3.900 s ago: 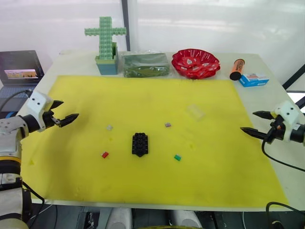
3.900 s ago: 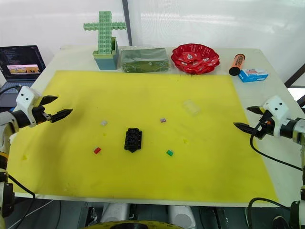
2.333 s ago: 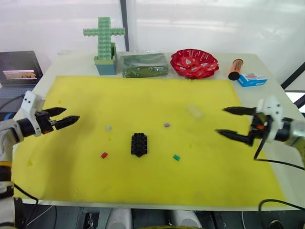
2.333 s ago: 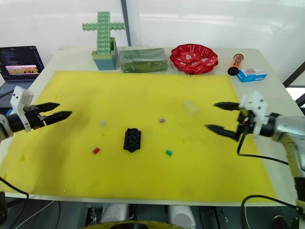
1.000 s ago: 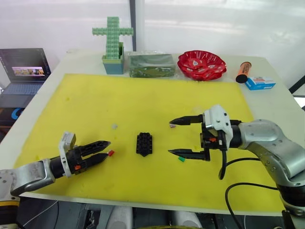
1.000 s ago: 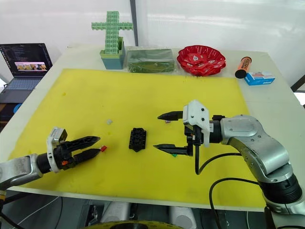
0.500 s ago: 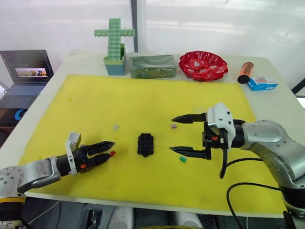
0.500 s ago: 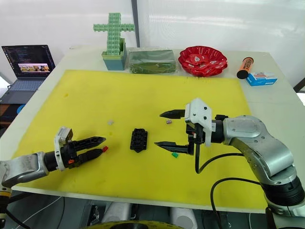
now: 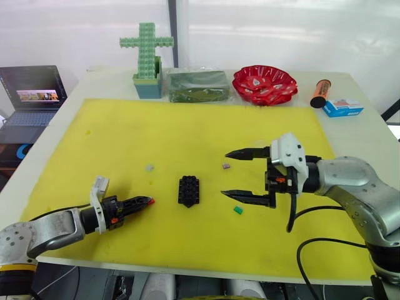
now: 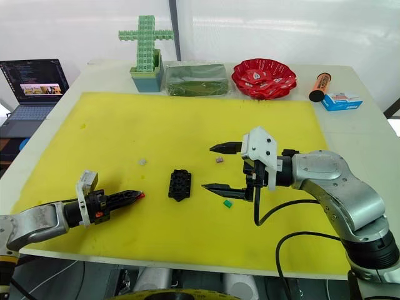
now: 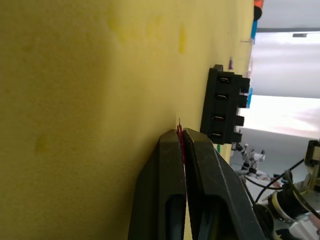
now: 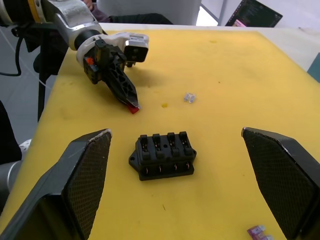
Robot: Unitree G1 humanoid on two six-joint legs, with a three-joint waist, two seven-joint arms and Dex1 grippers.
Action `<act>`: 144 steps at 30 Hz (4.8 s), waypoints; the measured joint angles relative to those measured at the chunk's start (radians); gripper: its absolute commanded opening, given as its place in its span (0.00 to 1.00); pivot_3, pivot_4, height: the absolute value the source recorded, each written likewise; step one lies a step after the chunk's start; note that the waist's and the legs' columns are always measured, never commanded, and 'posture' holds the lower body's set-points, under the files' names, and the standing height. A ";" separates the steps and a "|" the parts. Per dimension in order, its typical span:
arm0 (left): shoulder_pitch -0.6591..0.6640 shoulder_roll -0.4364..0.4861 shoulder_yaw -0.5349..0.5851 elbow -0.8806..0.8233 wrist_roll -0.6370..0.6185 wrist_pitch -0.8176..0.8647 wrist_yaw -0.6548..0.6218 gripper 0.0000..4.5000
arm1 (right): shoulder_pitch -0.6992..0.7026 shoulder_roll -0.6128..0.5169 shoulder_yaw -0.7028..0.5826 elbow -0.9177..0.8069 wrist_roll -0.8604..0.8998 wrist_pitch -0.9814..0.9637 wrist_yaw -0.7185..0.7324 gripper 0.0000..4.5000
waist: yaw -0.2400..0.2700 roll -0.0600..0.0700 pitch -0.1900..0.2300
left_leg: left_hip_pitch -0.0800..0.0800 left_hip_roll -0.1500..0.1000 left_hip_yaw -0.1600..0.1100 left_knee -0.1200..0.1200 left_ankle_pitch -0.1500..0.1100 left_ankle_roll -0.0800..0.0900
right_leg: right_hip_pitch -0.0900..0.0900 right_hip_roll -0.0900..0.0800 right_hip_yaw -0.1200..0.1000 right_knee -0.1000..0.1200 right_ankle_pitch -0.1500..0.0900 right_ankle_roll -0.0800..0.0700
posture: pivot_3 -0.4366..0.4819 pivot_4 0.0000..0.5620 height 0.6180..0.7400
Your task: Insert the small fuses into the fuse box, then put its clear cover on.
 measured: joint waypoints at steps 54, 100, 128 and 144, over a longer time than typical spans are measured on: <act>-1.620 0.117 -1.937 0.366 1.926 -2.109 -1.664 0.01 | 0.012 0.040 0.063 0.089 -0.078 -0.088 0.035 1.00 | 0.002 -0.020 0.022 | -0.017 0.005 -0.003 0.016 0.005 0.006 | -0.009 0.023 -0.001 0.007 0.008 0.014 | 0.48 0.27 1.00; -0.696 0.438 -0.195 0.158 1.043 -0.037 -1.246 0.99 | -0.108 0.081 0.077 0.151 -0.031 -0.028 0.062 1.00 | -0.023 -0.021 0.023 | -0.014 0.009 -0.006 0.028 0.007 0.009 | -0.011 0.023 -0.002 0.028 0.008 0.013 | 0.48 0.27 1.00; 0.188 -0.099 0.419 -0.104 0.030 0.029 -0.196 0.99 | -0.129 0.115 0.121 0.204 -0.057 -0.056 0.137 1.00 | -0.005 -0.020 0.014 | -0.001 0.006 0.017 0.007 0.008 0.005 | -0.006 -0.007 -0.007 0.005 0.011 0.001 | 0.48 0.27 1.00; 0.149 -0.145 0.328 -0.133 0.022 -0.033 -0.075 0.99 | -0.105 0.081 0.105 0.196 -0.057 -0.055 0.130 1.00 | -0.001 -0.020 0.014 | -0.001 0.005 0.020 0.005 0.008 0.006 | -0.006 -0.009 -0.009 0.004 0.011 0.001 | 0.48 0.27 1.00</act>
